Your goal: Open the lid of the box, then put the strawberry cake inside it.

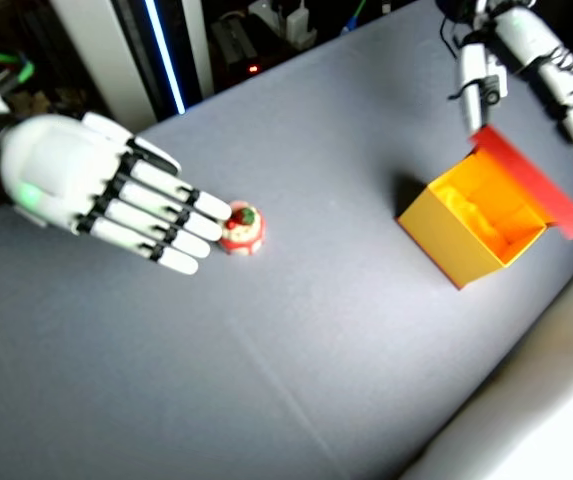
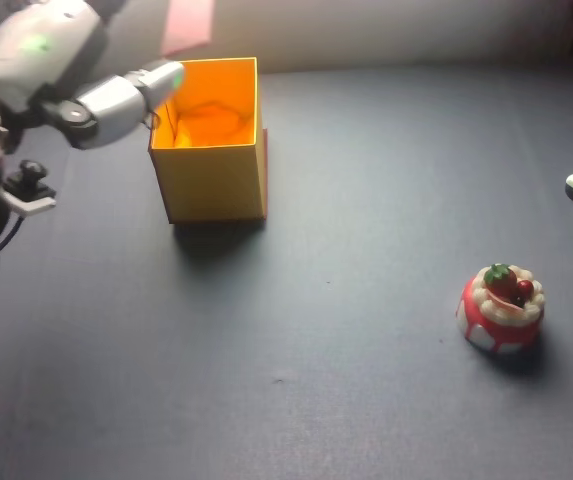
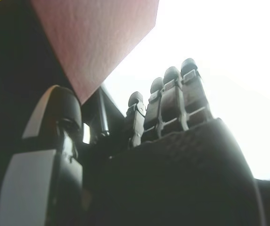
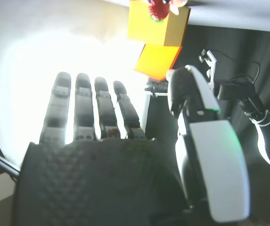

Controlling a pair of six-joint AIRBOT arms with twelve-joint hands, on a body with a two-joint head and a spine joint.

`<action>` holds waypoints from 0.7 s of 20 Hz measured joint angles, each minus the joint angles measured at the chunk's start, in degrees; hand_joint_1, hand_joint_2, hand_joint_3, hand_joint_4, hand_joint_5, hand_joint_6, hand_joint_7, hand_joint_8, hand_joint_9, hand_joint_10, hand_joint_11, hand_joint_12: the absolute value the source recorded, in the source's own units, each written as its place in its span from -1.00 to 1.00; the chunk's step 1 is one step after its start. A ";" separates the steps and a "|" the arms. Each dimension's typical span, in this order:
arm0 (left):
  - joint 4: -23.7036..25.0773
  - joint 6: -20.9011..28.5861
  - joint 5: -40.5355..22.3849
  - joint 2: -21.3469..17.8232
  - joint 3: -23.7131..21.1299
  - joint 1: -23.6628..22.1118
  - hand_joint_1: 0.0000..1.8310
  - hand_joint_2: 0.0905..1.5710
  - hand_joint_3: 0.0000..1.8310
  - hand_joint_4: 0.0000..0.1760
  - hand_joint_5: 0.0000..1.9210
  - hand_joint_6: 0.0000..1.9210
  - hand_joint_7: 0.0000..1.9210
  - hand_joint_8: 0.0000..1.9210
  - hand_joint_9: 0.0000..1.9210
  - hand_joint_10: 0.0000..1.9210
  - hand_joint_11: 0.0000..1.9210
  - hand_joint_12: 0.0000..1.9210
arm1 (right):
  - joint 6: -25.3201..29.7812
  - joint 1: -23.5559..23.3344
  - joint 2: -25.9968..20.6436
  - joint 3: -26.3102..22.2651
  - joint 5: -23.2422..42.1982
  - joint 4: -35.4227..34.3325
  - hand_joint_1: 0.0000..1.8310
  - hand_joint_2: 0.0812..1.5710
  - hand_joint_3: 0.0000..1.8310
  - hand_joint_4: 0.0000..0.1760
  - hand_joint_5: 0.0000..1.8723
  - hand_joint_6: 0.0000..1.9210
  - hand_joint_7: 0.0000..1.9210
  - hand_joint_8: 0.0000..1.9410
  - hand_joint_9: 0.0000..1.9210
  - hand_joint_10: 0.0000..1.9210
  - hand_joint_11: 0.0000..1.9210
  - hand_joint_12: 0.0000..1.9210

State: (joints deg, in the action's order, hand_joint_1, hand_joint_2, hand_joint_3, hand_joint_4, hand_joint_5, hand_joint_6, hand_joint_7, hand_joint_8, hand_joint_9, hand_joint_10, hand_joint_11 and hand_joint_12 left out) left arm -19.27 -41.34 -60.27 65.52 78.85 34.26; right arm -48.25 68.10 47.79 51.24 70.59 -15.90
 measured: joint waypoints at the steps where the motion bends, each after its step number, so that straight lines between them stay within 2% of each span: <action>1: -1.38 0.04 -1.05 -0.39 -0.39 0.70 -0.38 0.75 -0.99 0.23 -1.00 -1.00 -1.00 -1.00 -1.00 -1.00 -1.00 -1.00 | 0.02 0.00 0.00 0.00 0.00 0.00 -0.47 0.69 -1.00 -1.00 -1.00 -1.00 -1.00 -1.00 -1.00 -1.00 -1.00 -1.00; 5: -9.35 0.00 -6.82 -2.80 -1.77 5.35 -0.44 0.76 -0.99 0.55 -1.00 -1.00 -1.00 -1.00 -1.00 -1.00 -1.00 -1.00 | 0.28 0.00 0.07 0.11 0.07 0.00 -0.42 0.68 -1.00 -1.00 -1.00 -1.00 -1.00 -1.00 -1.00 -1.00 -1.00 -1.00; 6: -10.27 0.00 -7.87 -3.17 -1.79 6.08 -0.43 0.77 -0.99 0.35 -1.00 -1.00 -1.00 -1.00 -1.00 -1.00 -1.00 -1.00 | 0.33 0.00 0.07 0.11 0.07 0.02 -0.44 0.69 -1.00 -1.00 -1.00 -1.00 -1.00 -1.00 -1.00 -1.00 -1.00 -1.00; 8: -12.61 0.04 -9.03 -3.91 -1.86 7.26 -0.33 0.76 -1.00 0.39 -1.00 -1.00 -1.00 -1.00 -1.00 -1.00 -1.00 -1.00 | 0.35 0.00 0.07 0.11 0.07 0.00 -0.44 0.68 -1.00 -1.00 -1.00 -1.00 -1.00 -1.00 -1.00 -1.00 -1.00 -1.00; 9: -13.35 0.04 -9.29 -4.13 -1.86 7.54 -0.35 0.73 -1.00 0.88 -1.00 -1.00 -1.00 -1.00 -1.00 -1.00 -1.00 -1.00 | 0.35 0.00 0.11 0.11 0.09 0.00 -0.45 0.67 -1.00 -1.00 -1.00 -1.00 -1.00 -1.00 -1.00 -1.00 -1.00 -1.00; 11: -14.14 -0.02 -9.51 -4.61 -2.23 8.92 -0.30 0.74 -1.00 0.91 -1.00 -1.00 -1.00 -1.00 -1.00 -1.00 -1.00 -1.00 | 0.39 0.00 0.13 0.11 0.09 0.04 -0.43 0.66 -1.00 -1.00 -1.00 -1.00 -1.00 -1.00 -1.00 -1.00 -1.00 -1.00; 12: -13.64 0.02 -9.75 -5.25 -3.10 9.88 -0.26 0.70 -1.00 0.99 -1.00 -1.00 -1.00 -1.00 -1.00 -1.00 -1.00 -1.00 | 0.46 0.00 0.13 0.11 0.09 0.02 -0.44 0.66 -1.00 -1.00 -1.00 -1.00 -1.00 -1.00 -1.00 -1.00 -1.00 -1.00; 14: -10.80 -0.13 -9.55 -6.29 -4.61 11.26 -0.14 0.65 -1.00 1.00 -1.00 -1.00 -1.00 -1.00 -1.00 -1.00 -1.00 -1.00 | 1.01 0.00 0.13 0.22 0.09 0.28 -0.44 0.66 -1.00 -1.00 -1.00 -1.00 -1.00 -1.00 -1.00 -1.00 -1.00 -1.00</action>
State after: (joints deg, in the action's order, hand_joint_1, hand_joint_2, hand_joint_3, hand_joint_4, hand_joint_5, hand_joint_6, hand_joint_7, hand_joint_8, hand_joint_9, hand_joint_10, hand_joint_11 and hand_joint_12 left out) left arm -30.06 -41.47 -69.82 59.22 74.24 45.52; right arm -47.24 68.10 47.92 51.46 70.67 -15.62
